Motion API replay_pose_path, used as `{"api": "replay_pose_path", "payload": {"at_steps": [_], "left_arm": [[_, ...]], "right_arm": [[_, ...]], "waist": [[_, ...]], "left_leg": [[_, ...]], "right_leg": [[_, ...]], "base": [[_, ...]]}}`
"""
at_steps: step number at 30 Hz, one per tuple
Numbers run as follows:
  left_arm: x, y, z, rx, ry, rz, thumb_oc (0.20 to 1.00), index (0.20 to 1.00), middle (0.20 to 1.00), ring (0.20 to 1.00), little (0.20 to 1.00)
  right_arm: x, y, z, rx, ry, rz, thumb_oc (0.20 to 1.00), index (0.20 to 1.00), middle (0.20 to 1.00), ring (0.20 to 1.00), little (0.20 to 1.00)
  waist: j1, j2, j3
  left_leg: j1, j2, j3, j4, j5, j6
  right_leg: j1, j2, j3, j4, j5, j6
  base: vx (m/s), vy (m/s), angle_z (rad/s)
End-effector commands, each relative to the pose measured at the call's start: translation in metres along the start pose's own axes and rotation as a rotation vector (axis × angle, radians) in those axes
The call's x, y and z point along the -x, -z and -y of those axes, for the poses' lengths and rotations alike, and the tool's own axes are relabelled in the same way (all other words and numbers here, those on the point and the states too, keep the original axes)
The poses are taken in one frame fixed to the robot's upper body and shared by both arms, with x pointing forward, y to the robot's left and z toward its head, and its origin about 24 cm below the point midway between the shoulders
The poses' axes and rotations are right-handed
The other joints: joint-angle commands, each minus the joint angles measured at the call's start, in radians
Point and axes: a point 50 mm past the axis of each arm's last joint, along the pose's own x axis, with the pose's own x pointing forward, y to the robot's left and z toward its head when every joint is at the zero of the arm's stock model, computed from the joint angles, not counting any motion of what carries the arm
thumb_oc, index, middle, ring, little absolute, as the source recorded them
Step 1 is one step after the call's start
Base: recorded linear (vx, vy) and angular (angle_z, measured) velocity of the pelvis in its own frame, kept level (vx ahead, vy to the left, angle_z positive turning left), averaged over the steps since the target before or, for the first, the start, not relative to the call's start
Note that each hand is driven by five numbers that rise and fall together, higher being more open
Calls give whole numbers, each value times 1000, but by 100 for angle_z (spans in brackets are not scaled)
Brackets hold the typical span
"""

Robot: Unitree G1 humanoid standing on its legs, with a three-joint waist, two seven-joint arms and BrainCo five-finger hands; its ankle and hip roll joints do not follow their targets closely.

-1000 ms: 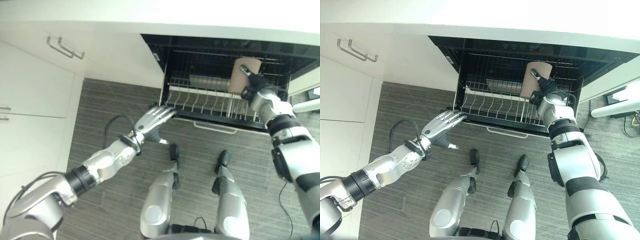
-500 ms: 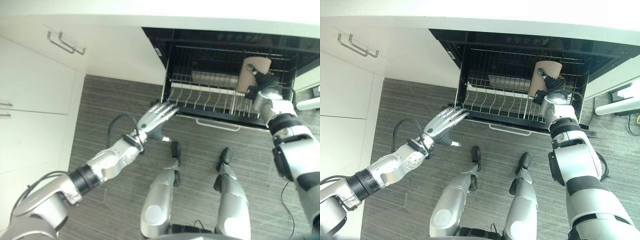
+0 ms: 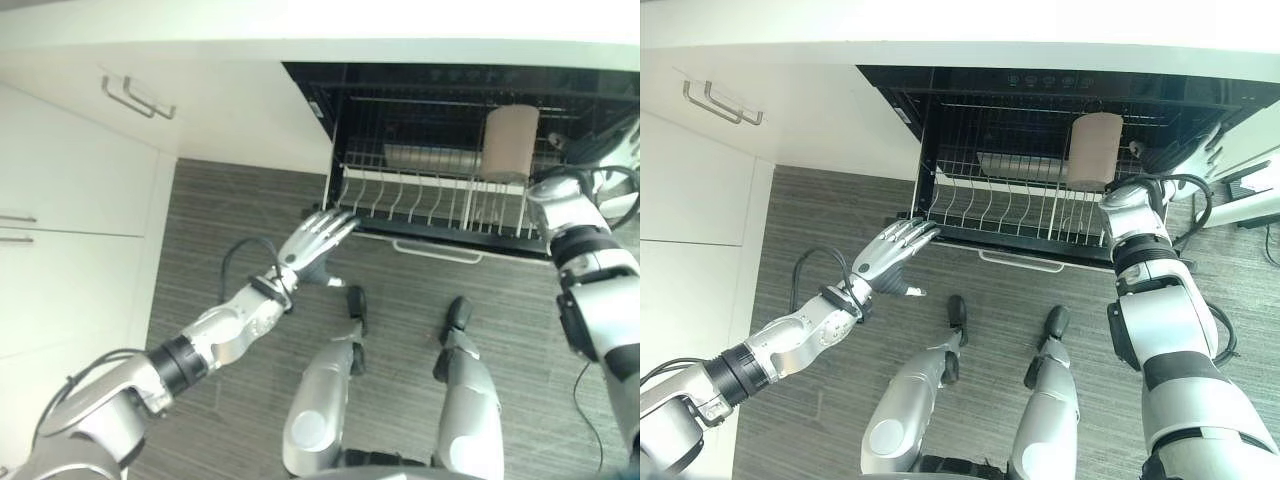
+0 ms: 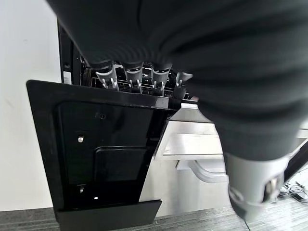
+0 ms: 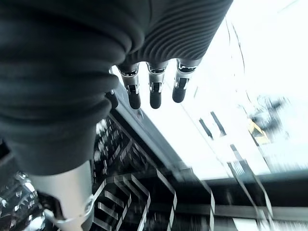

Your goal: Place the dishes in the dishwasher.

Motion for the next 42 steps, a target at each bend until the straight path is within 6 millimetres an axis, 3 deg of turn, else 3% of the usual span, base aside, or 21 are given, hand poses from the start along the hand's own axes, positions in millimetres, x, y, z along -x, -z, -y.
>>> {"api": "replay_pose_path", "payload": {"at_steps": [1,9,10,11,15,16,19,22,26,30,33,38,42], "left_arm": [[40,-26,50,72,198,67,1000,1000,1000,1000,1000],[47,-27,56,71,202,71,1000,1000,1000,1000,1000],[48,-27,56,71,203,67,1000,1000,1000,1000,1000],[50,-26,58,71,208,56,1000,1000,1000,1000,1000],[53,-23,60,79,196,24,1000,1000,1000,1000,1000],[55,-20,60,80,183,0,1000,1000,1000,1000,1000],[58,-15,59,79,162,-60,1000,1000,1000,1000,1000],[66,-8,61,88,130,-120,1000,1000,1000,1000,1000],[82,0,67,117,93,-205,1000,1000,1000,1000,1000],[92,5,71,120,81,-255,1000,1000,1000,1000,1000],[102,5,76,129,96,-288,1000,1000,1000,1000,1000],[112,3,80,184,65,-349,1000,1000,1000,1000,1000],[110,14,78,420,-120,-537,1000,1000,1000,1000,1000]], "right_arm": [[-16,-22,22,12,144,101,1000,1000,1000,1000,1000],[-14,-15,20,-92,149,36,1000,1000,1000,1000,1000],[-14,-12,18,-145,124,-18,1000,1000,1000,1000,1000],[-10,-5,10,-312,39,-137,1000,1000,1000,1000,1000],[4,-4,-7,-599,-180,-179,1000,1000,1000,1000,1000],[15,-14,-17,-761,-328,-162,1000,1000,1000,1000,1000],[35,-27,-25,-890,-513,-101,1000,1000,1000,1000,1000],[71,-33,-33,-969,-729,-27,1000,1000,1000,1000,1000],[110,-18,-38,-995,-907,30,1000,1000,1000,1000,1000],[141,7,-45,-961,-972,-15,1000,1000,1000,1000,1000],[164,32,-47,-934,-1011,-59,1000,1000,1000,1000,1000],[195,57,-41,-922,-1119,-86,1000,1000,1000,1000,1000],[229,64,-26,-1035,-1390,-45,1000,1000,1000,1000,1000]], "waist": [[6,8,-1],[8,7,-1],[7,6,-1],[5,4,-1],[0,-4,-1],[-1,-7,-1],[-11,-11,-1],[-30,-18,-1],[-53,-28,-1],[-69,-43,-1],[-70,-62,-62],[-65,-83,-168],[-50,-110,-270]], "left_leg": [[-52,-18,20,161,-151,1],[-54,-17,22,168,-157,4],[-52,-17,22,168,-158,4],[-45,-14,23,167,-160,4],[-28,-10,26,160,-162,2],[-22,-8,26,157,-162,0],[-5,-6,24,148,-164,-1],[29,-3,35,139,-161,1],[118,0,54,119,-169,1],[215,8,69,112,-189,0],[283,23,84,91,-197,-2],[380,30,90,43,-203,-1],[457,36,66,-7,-188,-11]], "right_leg": [[-28,19,47,17,-51,26],[-32,15,46,24,-55,22],[-31,16,47,27,-57,22],[-28,17,49,31,-61,19],[-16,19,50,32,-69,18],[-12,18,49,35,-74,18],[-5,17,50,44,-85,21],[16,18,54,46,-86,18],[98,14,45,31,-98,19],[207,14,23,10,-116,16],[295,21,-5,-24,-129,11],[414,45,-32,-81,-152,1],[510,69,-54,-137,-158,-15]], "base": [[0,0,0],[0,0,0],[0,0,0],[0,0,0],[0,0,0],[0,0,0],[-10,-1,-1],[-19,0,-3],[-2,13,-12],[0,-33,-4],[59,-86,3],[48,-50,2],[45,-37,8]]}}
